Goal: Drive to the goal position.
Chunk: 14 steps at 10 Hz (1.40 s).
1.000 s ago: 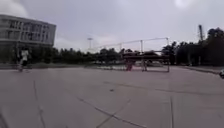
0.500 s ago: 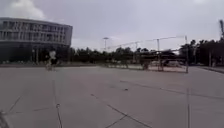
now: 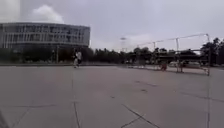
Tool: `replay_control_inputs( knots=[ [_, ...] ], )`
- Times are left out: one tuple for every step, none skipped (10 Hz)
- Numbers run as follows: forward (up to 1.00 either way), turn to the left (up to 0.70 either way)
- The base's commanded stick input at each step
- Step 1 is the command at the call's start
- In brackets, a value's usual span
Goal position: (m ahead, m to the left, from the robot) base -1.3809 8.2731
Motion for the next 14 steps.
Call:
replay_control_inputs(
  knots=[
    [0.00, 0.70],
    [0.00, 0.70],
    [0.00, 0.70],
    [0.00, 0.70],
    [0.00, 0.70],
    [0.00, 0.70],
    [0.00, 0.70],
    [0.00, 0.70],
    [0.00, 0.70],
    [0.00, 0.70],
    [0.00, 0.70],
    [0.00, 0.70],
    [0.00, 0.70],
    [0.00, 0.70]
  ],
)
